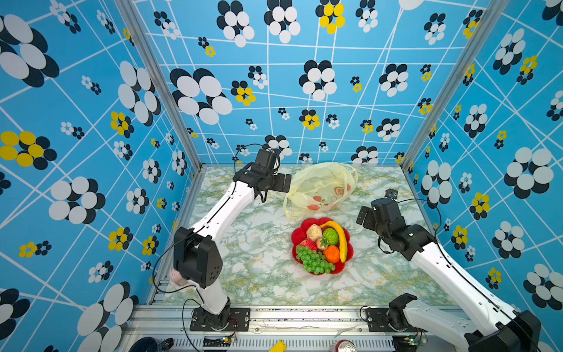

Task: Take fruits out of the plastic bag
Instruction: Move the plastic bag to the top-center of the table, then reset both arms

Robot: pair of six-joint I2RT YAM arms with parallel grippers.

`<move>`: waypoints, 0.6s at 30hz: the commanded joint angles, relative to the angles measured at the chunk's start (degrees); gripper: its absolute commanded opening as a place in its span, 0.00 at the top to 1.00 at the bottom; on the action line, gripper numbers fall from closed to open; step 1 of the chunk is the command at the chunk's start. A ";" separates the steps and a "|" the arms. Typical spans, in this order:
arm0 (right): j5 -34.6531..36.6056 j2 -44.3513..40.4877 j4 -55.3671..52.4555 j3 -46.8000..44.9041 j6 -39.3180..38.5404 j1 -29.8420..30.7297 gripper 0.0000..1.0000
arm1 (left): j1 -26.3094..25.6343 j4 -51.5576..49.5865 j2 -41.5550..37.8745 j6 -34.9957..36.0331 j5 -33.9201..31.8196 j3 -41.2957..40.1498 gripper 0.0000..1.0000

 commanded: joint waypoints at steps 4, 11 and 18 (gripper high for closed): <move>4.35 2.96 13.56 -5.90 -6.77 -6.17 0.01 | 4.73 22.27 -12.36 -0.15 -13.75 -27.26 0.01; 13.85 10.10 32.10 -14.15 -15.92 -6.78 0.01 | 9.46 40.20 -17.70 8.35 -23.52 -45.41 0.01; 14.66 15.11 50.71 -19.39 -29.49 -7.17 0.01 | 12.58 54.81 -13.72 12.34 -21.42 -55.45 0.01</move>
